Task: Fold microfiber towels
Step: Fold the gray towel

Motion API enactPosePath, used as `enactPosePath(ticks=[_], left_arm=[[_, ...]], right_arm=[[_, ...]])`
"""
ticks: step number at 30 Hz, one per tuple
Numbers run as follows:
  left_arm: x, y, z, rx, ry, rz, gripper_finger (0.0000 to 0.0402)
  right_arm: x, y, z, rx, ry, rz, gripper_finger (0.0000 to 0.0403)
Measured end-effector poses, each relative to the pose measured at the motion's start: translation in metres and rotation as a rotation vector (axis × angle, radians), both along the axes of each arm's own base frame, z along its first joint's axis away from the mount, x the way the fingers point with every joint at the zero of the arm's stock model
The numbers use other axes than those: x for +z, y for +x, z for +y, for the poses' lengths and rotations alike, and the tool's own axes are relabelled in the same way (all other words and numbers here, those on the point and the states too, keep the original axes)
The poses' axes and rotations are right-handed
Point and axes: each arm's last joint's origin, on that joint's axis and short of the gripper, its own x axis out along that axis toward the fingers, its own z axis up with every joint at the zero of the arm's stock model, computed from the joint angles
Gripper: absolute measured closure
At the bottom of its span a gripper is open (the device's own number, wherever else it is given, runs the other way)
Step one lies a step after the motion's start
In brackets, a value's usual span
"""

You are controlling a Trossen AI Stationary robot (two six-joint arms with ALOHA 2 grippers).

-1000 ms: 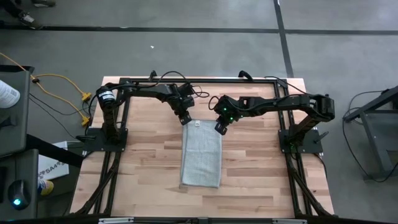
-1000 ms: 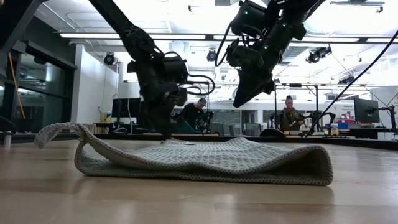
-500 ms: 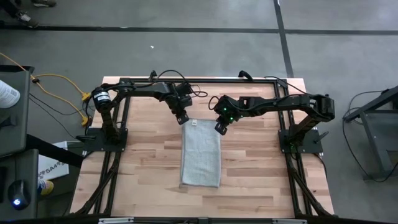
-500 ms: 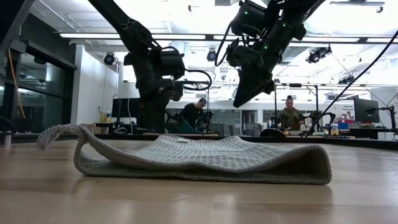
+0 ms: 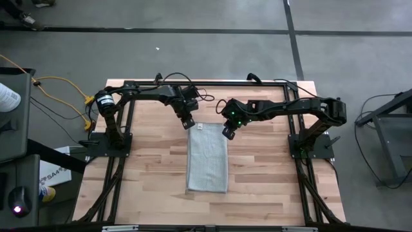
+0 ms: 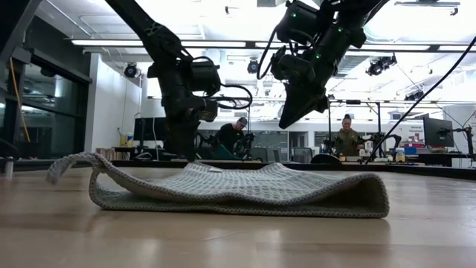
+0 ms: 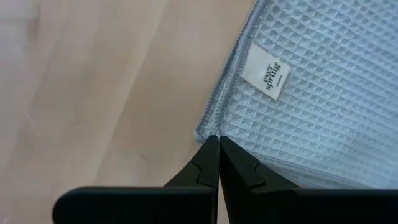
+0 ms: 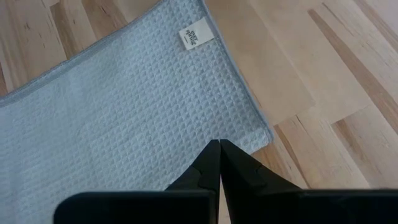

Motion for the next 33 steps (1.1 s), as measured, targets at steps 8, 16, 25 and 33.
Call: enactPosePath(ticks=[8, 16, 25, 33], left_arm=[[-0.016, -0.008, -0.004, 0.000, -0.008, 0.016, 0.0401], [-0.019, -0.006, -0.003, 0.000, 0.013, -0.026, 0.0401], [-0.019, -0.006, -0.003, 0.000, 0.010, -0.020, 0.0400], [-0.020, -0.007, -0.004, 0.000, 0.006, -0.014, 0.0366]], right_arm=[[0.000, 0.000, 0.000, -0.005, 0.004, -0.001, 0.0400], [0.000, 0.000, 0.000, -0.006, 0.005, -0.001, 0.0401], [-0.002, 0.001, 0.000, -0.013, 0.010, 0.006, 0.0401], [-0.003, 0.001, 0.002, -0.007, 0.011, 0.015, 0.0401]])
